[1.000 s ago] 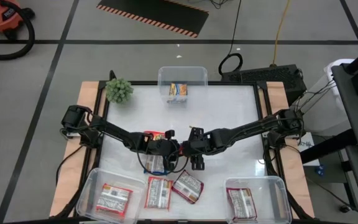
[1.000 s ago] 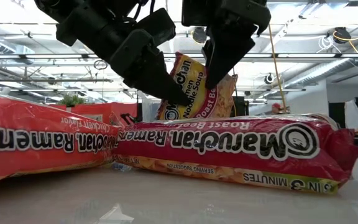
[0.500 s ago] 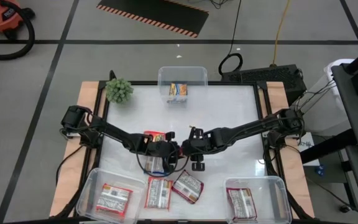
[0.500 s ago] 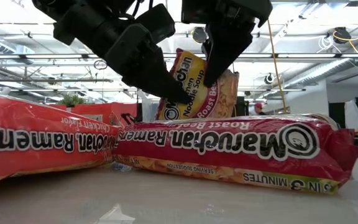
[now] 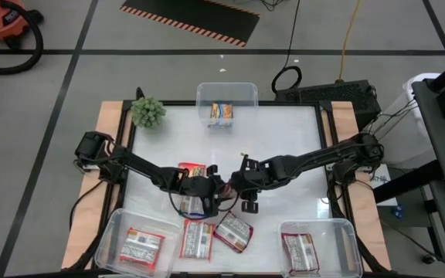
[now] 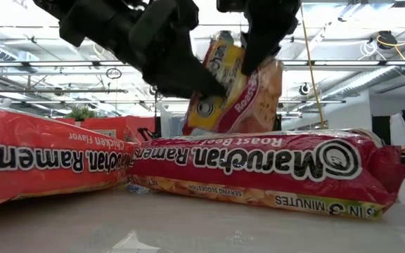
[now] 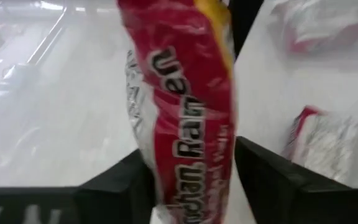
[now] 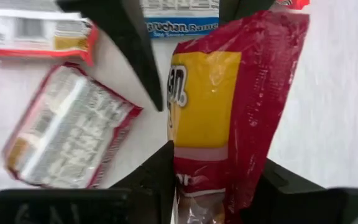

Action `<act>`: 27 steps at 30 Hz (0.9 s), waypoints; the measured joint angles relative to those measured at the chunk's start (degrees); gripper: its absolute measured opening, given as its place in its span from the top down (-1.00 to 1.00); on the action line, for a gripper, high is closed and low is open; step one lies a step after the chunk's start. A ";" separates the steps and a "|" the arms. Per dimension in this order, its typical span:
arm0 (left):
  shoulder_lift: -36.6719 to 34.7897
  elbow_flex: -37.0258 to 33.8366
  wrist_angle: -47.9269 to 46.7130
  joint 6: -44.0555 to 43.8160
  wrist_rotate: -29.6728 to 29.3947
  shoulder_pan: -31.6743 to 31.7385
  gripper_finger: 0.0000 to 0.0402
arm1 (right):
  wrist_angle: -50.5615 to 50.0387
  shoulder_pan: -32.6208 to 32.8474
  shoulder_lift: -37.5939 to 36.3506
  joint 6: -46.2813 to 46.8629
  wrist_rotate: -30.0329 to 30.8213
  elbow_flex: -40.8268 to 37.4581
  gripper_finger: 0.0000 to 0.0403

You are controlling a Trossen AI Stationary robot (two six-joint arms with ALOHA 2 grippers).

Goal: Sort Maruchan noodles
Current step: Put the top red noodle pack into the right transparent bin

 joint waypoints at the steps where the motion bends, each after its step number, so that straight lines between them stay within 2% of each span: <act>1: 0.00 0.00 0.79 -0.27 0.05 -0.17 -0.11 | -0.20 0.22 -0.45 0.61 0.01 0.00 0.44; 5: -0.53 -0.01 2.25 -0.28 0.15 -1.03 -0.37 | -1.81 1.45 -1.64 2.95 0.06 0.00 0.45; 8: -2.65 0.02 1.24 -0.33 0.16 -1.45 -0.46 | -4.26 2.53 -2.68 5.38 -0.23 0.00 0.44; 14: -10.37 0.01 -7.78 -2.38 -0.93 -1.82 -0.49 | -7.63 5.16 -5.91 13.44 -6.18 0.00 0.44; 20: -14.52 -0.09 -14.07 -4.56 -1.42 -2.84 -0.49 | -6.58 8.93 -11.60 24.15 -16.08 0.00 0.44; 27: -14.45 -0.07 -14.38 -4.86 -1.46 -4.12 -0.49 | -5.93 14.51 -19.98 37.02 -16.16 0.00 0.44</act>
